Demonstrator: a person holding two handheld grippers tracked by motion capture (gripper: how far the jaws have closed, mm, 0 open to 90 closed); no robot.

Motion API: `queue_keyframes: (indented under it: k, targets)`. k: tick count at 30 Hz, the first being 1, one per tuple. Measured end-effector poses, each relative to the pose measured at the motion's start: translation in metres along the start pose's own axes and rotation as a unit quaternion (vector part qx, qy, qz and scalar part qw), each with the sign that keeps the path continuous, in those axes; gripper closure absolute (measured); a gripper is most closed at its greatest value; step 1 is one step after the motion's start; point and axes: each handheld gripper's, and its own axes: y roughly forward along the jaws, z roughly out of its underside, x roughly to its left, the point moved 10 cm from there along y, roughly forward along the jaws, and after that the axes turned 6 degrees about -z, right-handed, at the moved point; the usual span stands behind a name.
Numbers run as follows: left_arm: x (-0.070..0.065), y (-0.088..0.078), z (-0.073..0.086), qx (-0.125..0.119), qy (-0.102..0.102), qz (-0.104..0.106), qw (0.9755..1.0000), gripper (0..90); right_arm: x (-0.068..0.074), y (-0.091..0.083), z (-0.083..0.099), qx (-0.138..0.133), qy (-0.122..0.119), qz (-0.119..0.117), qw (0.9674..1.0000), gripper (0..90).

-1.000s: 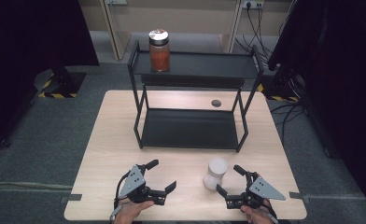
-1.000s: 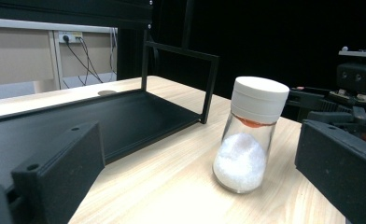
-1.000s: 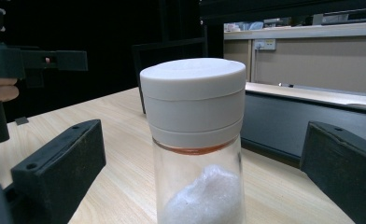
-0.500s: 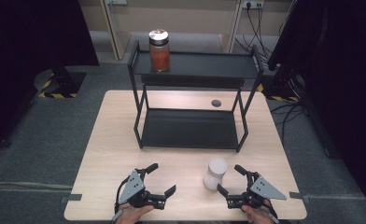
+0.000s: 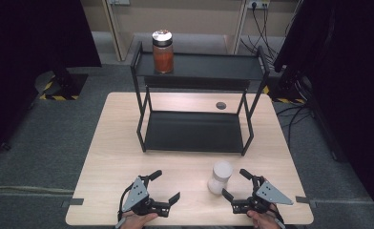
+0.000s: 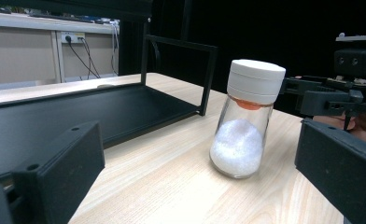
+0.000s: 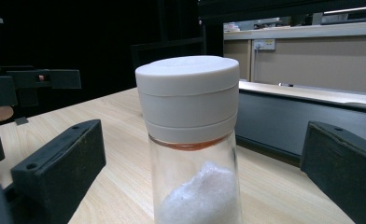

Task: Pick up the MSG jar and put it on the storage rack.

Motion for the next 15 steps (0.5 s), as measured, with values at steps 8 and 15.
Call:
queue_keyframes:
  k: [8,15]
  targets:
    - [0.0014,0.0007,0.001,0.001,-0.002,-0.003,1.0,0.8,-0.0013,0.0009,-0.0004,0.0,0.001,0.002,1.0,0.3]
    - [0.0015,-0.0011,0.001,-0.003,0.002,-0.004,1.0,0.8,-0.0012,0.0023,-0.0031,0.0,-0.003,0.011,0.9999,0.4]
